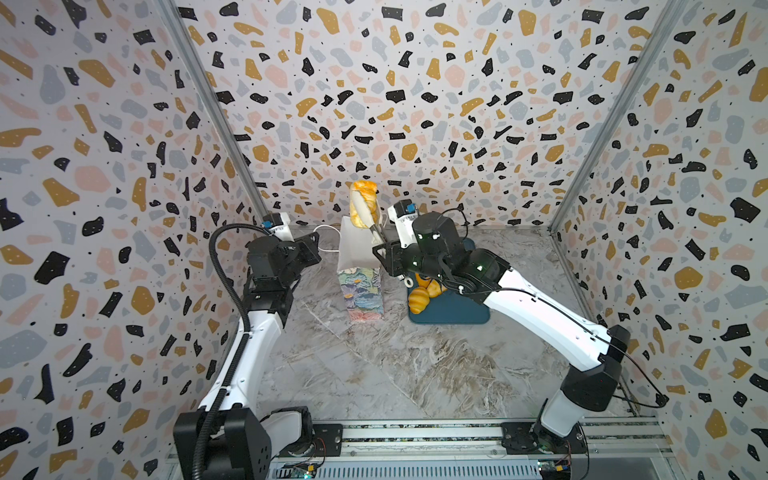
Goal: Place the fake bread into the paper bag
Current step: 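Lower the twisted roll with the tongs into the bag held by the left gripper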
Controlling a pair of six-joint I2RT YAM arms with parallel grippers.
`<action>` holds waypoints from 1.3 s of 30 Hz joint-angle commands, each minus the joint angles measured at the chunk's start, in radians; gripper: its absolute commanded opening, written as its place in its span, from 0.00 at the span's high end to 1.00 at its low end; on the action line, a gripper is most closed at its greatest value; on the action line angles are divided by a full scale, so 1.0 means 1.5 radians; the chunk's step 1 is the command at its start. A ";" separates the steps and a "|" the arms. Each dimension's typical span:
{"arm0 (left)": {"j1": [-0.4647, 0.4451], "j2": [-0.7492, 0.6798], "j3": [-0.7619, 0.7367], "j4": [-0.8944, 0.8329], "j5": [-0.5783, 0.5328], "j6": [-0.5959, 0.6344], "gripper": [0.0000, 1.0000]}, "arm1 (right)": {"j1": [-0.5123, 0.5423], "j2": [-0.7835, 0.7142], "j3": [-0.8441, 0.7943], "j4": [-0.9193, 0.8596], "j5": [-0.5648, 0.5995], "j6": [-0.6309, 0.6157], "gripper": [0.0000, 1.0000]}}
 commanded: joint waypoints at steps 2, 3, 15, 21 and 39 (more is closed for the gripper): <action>-0.003 -0.003 0.001 0.023 0.006 -0.001 1.00 | 0.012 0.024 0.088 -0.047 0.009 -0.023 0.65; -0.003 -0.002 0.001 0.023 0.007 -0.001 1.00 | 0.013 0.034 0.098 -0.054 0.010 -0.022 0.65; -0.003 -0.002 0.002 0.021 0.009 -0.001 1.00 | 0.011 0.097 0.133 -0.122 0.043 -0.006 0.65; -0.003 -0.003 0.001 0.021 0.008 -0.002 1.00 | 0.010 0.100 0.133 -0.146 0.061 0.000 0.57; -0.003 -0.003 0.003 0.016 0.005 0.004 1.00 | 0.008 0.043 0.080 -0.115 0.054 -0.002 0.42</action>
